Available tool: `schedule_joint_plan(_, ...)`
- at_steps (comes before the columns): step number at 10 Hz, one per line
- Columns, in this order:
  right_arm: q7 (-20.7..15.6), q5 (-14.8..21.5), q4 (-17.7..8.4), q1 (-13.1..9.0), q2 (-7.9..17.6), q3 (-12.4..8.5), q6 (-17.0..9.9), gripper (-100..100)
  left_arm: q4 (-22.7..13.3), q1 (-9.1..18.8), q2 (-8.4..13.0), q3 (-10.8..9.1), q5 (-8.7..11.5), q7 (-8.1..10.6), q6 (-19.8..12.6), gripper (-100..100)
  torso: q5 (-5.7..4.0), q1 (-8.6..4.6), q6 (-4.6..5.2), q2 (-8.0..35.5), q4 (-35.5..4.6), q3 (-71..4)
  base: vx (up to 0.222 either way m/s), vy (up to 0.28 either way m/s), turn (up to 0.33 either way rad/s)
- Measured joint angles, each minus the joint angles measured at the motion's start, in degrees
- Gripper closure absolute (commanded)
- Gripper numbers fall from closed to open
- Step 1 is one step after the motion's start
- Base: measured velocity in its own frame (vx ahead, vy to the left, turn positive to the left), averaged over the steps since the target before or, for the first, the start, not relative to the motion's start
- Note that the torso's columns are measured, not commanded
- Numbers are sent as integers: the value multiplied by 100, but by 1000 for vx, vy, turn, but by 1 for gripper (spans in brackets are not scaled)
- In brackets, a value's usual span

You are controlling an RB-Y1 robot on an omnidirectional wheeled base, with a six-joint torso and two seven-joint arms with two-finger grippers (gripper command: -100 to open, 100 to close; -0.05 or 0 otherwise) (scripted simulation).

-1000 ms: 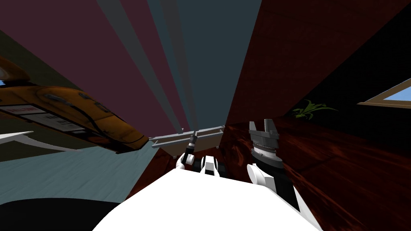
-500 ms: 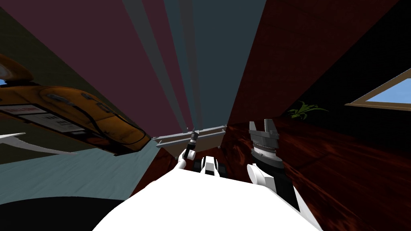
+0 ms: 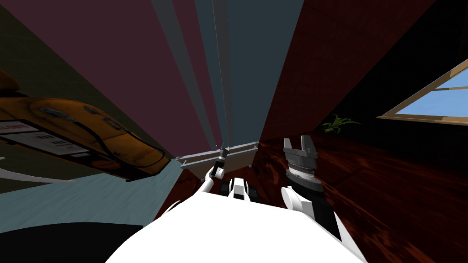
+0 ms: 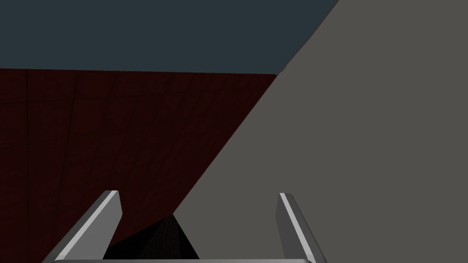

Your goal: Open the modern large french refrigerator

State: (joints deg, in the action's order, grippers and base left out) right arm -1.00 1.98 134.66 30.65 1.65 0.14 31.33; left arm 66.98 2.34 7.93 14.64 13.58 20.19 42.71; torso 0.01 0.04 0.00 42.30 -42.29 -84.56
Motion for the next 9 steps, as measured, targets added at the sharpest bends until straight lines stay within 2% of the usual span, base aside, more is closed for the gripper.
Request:
schedule_joint_plan(1, 0, 0, 0, 0, 0, 0, 0, 0, -13, 55, -57, 43, 42, 94, -73, -100, -1, -7, 0, -4, 1, -2, -33, 88, -57)
schedule_joint_plan(2, 0, 0, 0, 0, 0, 0, 0, 0, 220, 0, -159, 94, 90, 161, -261, -100, -3, -8, 0, -4, 1, -3, -34, 72, -42)
schedule_joint_plan(7, 0, 0, 0, 1, -1, 1, 0, 0, 158, 162, -782, 200, 198, 390, -453, -100, -2, -8, 0, -4, 1, -3, -15, 25, -14)
schedule_joint_plan(9, 0, 0, 0, 1, -1, 1, 0, 0, 207, 213, -802, 177, 209, 381, -562, -100, -3, -5, -2, -11, -5, -7, 35, -4, 32)
